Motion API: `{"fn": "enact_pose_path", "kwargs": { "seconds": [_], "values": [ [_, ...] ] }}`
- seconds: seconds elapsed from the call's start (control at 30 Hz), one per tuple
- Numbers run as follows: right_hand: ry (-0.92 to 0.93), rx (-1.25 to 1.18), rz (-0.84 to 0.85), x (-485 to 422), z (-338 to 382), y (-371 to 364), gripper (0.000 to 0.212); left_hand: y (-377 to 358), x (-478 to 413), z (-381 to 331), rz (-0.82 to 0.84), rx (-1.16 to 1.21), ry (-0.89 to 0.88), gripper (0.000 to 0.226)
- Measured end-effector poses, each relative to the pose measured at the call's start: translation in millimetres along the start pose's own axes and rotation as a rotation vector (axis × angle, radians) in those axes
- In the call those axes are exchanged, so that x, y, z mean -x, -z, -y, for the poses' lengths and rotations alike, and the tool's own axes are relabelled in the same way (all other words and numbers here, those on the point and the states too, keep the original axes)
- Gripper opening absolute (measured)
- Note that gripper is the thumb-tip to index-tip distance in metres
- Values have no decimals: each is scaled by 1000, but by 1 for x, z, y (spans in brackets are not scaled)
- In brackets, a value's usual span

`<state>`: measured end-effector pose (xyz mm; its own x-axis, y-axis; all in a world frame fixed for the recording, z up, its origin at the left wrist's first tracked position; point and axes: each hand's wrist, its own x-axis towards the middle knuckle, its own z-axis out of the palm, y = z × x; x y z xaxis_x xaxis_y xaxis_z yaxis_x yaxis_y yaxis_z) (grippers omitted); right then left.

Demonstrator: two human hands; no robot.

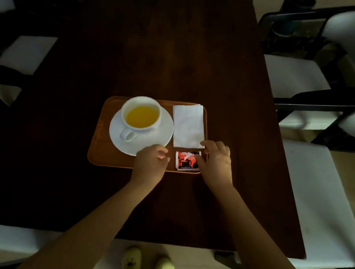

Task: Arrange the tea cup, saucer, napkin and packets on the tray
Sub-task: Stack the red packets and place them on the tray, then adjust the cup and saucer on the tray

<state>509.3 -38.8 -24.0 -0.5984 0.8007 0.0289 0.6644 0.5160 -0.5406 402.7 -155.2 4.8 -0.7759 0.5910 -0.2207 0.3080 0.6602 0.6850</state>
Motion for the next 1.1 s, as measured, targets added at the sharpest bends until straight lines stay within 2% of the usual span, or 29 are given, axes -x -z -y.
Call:
{"fn": "enact_pose_path", "kwargs": {
  "seconds": [0.17,0.33,0.4,0.47,0.53,0.67,0.83,0.93,1.1],
  "values": [
    [47,-222,-3,-26,34,6,25,61,-10,33,-99,120,147,18],
    [-5,-379,225,-60,81,-5,33,96,-45,50,-184,132,118,46],
    [-7,-416,311,-71,90,-11,35,98,-61,52,-131,157,32,57],
    [84,-389,396,-79,94,-17,39,99,-76,55,-21,195,-33,70],
    [178,-362,502,-84,92,-22,54,98,-86,61,97,185,-111,82],
    [147,-441,616,-89,88,-29,78,95,-96,73,241,155,-239,89],
    [147,-494,588,-90,83,-36,81,89,-104,84,349,258,-239,95],
    [147,-496,511,-84,82,-40,79,89,-105,85,348,264,-259,97],
    [129,-515,359,-68,86,-47,82,90,-112,86,337,306,-241,89]
  ]
}}
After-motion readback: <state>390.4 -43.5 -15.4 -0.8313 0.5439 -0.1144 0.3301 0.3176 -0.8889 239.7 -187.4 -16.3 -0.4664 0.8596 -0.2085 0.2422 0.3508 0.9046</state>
